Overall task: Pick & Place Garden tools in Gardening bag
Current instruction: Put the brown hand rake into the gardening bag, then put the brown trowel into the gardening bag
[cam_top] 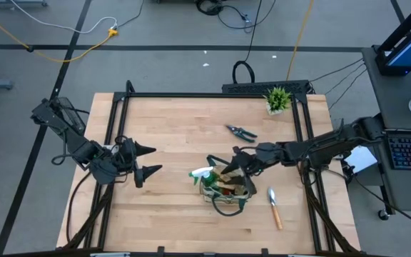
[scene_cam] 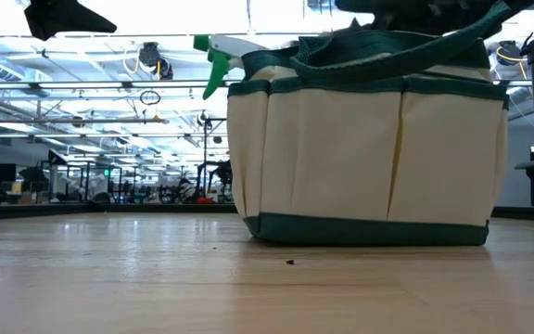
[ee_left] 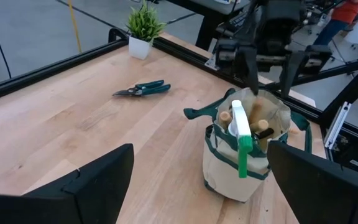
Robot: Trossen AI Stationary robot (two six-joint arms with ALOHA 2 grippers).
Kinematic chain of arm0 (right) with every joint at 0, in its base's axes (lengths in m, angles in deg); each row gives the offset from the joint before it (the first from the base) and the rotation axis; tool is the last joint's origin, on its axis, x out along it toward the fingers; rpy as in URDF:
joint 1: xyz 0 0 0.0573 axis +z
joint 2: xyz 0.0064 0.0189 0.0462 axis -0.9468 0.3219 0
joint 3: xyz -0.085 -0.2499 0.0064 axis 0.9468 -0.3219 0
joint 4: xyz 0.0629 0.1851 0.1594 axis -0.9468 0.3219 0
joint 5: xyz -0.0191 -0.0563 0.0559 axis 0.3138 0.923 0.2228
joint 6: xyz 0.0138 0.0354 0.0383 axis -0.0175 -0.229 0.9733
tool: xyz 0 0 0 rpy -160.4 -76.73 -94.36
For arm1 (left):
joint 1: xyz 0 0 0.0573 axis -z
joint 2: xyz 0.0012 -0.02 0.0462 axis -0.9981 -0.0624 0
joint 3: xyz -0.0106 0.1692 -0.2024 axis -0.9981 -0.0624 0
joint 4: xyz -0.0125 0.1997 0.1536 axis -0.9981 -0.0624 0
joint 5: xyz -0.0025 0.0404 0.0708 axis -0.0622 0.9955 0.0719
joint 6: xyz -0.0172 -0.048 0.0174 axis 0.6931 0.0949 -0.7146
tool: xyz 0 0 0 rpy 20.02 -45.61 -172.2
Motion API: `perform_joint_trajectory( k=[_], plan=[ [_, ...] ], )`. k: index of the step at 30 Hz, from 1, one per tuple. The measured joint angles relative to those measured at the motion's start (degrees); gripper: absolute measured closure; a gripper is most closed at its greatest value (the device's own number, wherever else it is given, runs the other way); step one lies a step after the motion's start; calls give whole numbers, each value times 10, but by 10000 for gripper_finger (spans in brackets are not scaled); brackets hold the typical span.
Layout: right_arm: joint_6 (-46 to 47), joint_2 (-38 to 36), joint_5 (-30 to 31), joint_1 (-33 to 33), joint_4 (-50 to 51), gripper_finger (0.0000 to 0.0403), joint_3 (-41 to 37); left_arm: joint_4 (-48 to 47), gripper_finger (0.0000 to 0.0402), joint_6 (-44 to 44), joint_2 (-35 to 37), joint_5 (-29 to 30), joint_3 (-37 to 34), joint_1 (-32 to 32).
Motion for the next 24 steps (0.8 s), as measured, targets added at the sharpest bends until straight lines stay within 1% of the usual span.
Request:
perform_joint_trajectory(
  k=[8,12,17,24],
  plan=[
    [-26,-75,48,0,5,211,0,0,16,0,0,0,0,0],
    [-35,-118,53,0,32,215,1,0,15,0,0,0,0,0],
    [-34,-167,53,0,104,233,1,0,23,0,0,0,0,0],
    [15,-215,51,6,217,259,1,1,29,3,0,0,0,0]
  ],
)
